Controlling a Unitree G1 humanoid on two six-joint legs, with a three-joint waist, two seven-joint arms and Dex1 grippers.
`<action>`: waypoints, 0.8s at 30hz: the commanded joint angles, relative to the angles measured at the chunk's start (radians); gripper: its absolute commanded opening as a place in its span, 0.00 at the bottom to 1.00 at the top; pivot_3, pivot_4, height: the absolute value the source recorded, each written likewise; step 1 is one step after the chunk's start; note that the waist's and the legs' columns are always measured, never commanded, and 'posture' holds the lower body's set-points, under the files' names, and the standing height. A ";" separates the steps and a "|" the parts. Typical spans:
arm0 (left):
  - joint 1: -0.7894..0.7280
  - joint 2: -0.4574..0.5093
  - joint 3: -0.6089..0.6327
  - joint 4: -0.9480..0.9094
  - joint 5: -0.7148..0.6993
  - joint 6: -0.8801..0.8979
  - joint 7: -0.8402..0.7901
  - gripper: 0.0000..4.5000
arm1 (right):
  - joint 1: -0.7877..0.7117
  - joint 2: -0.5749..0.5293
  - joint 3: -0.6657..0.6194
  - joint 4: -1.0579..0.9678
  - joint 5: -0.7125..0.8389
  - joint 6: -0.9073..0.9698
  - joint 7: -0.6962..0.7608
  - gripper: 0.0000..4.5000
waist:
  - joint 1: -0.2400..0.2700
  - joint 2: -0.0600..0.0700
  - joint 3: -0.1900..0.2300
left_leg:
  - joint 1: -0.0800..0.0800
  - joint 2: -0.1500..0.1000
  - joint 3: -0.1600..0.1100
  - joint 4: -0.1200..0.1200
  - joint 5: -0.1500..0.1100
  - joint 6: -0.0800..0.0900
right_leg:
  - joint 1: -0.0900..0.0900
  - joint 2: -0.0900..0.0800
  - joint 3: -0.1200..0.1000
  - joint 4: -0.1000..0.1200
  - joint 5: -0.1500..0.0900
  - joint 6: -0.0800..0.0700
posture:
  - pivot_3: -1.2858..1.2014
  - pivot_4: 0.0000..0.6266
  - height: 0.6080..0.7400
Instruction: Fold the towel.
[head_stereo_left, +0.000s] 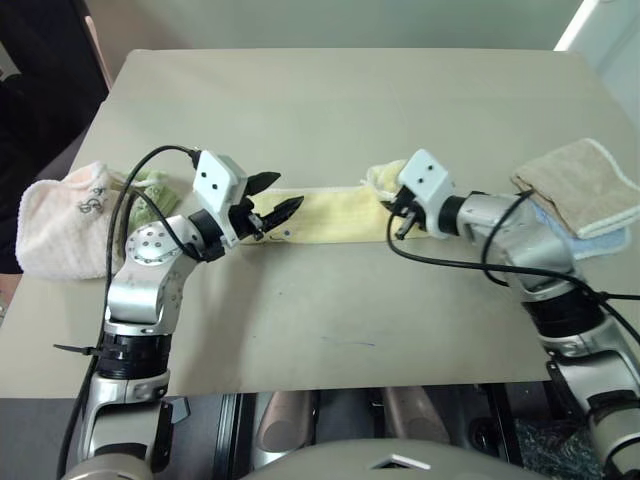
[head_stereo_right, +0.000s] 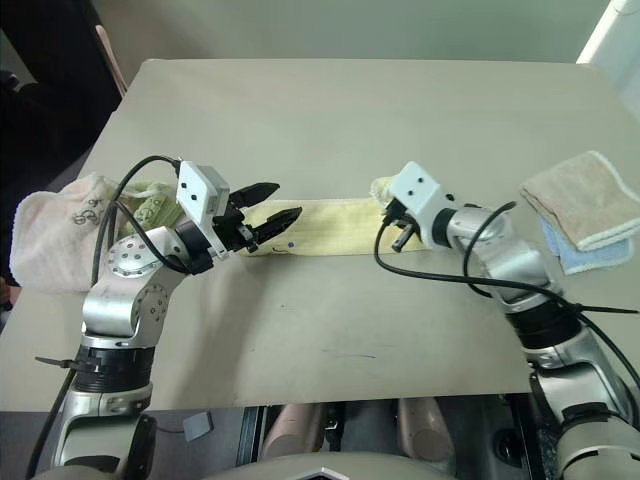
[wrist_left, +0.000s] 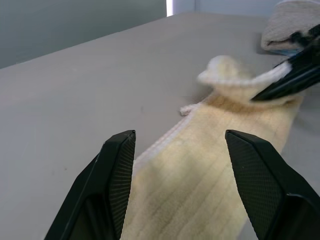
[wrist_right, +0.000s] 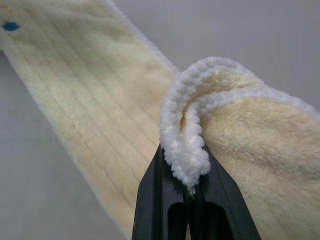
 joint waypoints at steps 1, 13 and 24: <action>0.031 0.011 0.034 -0.075 -0.019 0.010 0.017 0.68 | -0.020 0.022 -0.025 0.024 -0.034 -0.028 0.005 0.15 | 0.001 0.000 0.000 | 0.000 0.000 0.000 0.000 0.000 0.000 | 0.000 0.000 0.000 0.000 0.000 0.000 | 0.52 0.24 0.97; 0.133 -0.032 0.161 -0.198 -0.208 0.162 0.101 0.68 | 0.086 0.043 -0.321 -0.193 0.212 0.087 0.085 0.85 | -0.002 0.000 0.000 | -0.001 0.000 0.001 -0.001 0.000 -0.002 | 0.000 0.000 0.000 -0.001 -0.001 -0.002 | 0.52 0.24 0.97; 0.267 -0.162 0.301 -0.299 -0.505 0.402 0.379 0.68 | 0.025 0.129 -0.326 0.131 0.115 -0.054 0.015 0.24 | -0.006 -0.001 0.000 | 0.008 0.000 0.001 -0.002 0.001 -0.002 | 0.007 0.001 0.000 0.000 -0.005 0.004 | 0.52 0.24 0.97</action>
